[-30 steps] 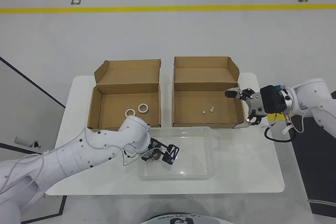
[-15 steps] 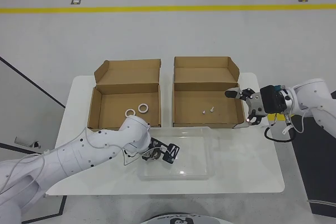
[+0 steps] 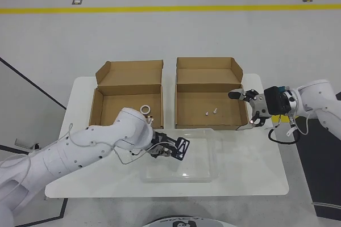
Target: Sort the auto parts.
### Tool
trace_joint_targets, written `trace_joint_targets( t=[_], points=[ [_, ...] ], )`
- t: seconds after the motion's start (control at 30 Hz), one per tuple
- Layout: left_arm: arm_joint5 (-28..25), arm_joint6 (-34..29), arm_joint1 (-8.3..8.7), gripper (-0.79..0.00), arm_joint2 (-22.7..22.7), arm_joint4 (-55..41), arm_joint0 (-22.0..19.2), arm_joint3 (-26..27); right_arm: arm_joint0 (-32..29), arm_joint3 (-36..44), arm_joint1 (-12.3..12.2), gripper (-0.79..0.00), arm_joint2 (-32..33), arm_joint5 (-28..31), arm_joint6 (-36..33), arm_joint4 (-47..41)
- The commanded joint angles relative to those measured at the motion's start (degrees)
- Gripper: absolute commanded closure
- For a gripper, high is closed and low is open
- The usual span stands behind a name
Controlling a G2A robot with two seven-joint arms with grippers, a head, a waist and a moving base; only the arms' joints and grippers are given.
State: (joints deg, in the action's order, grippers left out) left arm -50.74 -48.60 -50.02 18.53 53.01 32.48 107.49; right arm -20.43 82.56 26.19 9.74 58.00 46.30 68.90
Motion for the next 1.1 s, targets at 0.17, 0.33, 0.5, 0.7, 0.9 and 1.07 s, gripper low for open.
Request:
trace_joint_targets(
  t=[0.17,0.33,0.5,0.7,0.9,1.07],
  points=[
    [0.0,7.9,4.05,0.0,8.9,2.2,3.0,6.1,0.0,0.0,0.0,-0.785,0.0,0.0,0.0,0.0],
    [0.1,23.9,6.87,0.0,17.5,4.4,8.2,7.8,0.0,0.0,0.0,-0.785,0.0,0.0,0.0,0.0],
    [-0.1,44.9,9.2,0.0,25.8,10.4,15.5,7.5,0.0,0.0,0.0,-0.785,0.0,0.0,0.0,0.0],
    [1.1,67.5,10.56,0.0,32.0,18.4,23.1,6.0,0.0,0.0,0.0,-0.785,0.0,0.0,0.0,0.0],
    [4.9,87.5,10.54,0.0,34.6,24.0,27.6,3.6,0.0,0.0,0.0,-0.785,0.0,0.0,0.0,0.0],
    [7.4,97.1,10.1,0.0,35.2,26.2,29.6,0.8,0.0,0.0,0.0,-0.785,0.0,0.0,0.0,0.0]
  ],
)
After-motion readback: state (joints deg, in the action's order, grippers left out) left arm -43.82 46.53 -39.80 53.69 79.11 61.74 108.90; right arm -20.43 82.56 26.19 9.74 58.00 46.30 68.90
